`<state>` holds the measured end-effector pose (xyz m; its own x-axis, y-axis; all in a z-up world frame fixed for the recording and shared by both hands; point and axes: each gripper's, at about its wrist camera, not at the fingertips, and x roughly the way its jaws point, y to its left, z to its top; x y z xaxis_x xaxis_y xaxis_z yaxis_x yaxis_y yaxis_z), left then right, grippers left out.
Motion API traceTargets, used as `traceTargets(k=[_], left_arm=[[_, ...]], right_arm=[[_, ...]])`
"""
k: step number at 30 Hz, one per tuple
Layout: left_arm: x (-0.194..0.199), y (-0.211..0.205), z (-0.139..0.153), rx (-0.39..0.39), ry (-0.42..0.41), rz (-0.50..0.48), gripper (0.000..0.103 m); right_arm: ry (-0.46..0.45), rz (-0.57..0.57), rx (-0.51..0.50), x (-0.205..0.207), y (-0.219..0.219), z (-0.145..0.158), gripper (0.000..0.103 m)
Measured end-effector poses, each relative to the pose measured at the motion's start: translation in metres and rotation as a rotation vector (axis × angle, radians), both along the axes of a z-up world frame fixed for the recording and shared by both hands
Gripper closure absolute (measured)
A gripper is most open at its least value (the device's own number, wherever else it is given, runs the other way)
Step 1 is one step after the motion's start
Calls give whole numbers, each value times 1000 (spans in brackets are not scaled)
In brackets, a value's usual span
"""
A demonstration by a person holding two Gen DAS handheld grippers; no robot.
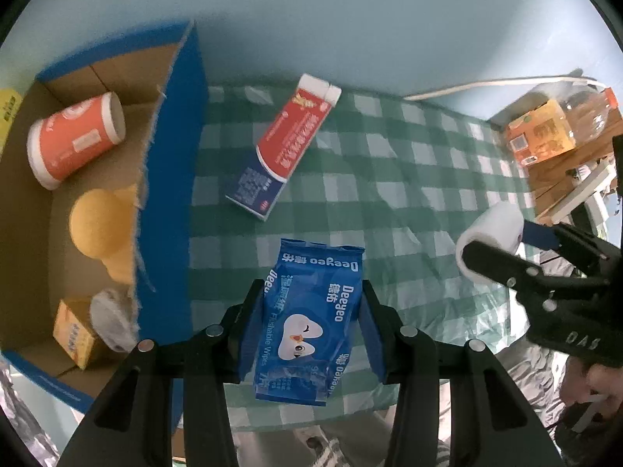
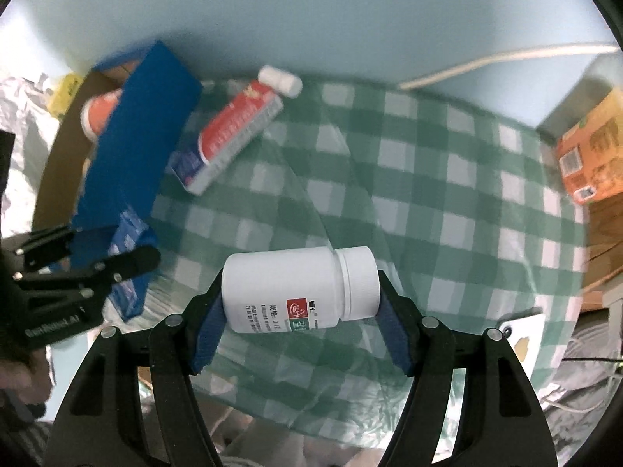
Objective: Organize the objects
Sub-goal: 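Carry the tissue pack and pill bottle over the cardboard box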
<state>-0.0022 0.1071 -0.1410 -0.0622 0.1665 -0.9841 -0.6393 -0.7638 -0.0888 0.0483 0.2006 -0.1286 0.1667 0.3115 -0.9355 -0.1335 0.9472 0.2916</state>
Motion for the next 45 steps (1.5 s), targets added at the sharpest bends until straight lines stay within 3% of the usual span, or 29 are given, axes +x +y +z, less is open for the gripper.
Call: traceTargets(k=[2,6,10,22,31,45], left_arm=[[-3,-3,11,15,10,4,56],[-10,-6,29,33,40,4,56],[-14,-11,46,50,65,12,56],[-33,-29,87,83,127,59,56],[-51,-53,91,76,141,114,56],[-78,-109,88,40,157,201,56]], right_arm=[[-15,-9,3,10,28,-9,33],[-50,-27,19,24,49,3,33],[-83,-39,30,31,47,36,33],[-151,-58,67,52,68,84,33],[-179,-34,76,67,108,104,33],[-150,44,107,84,183,100,33]])
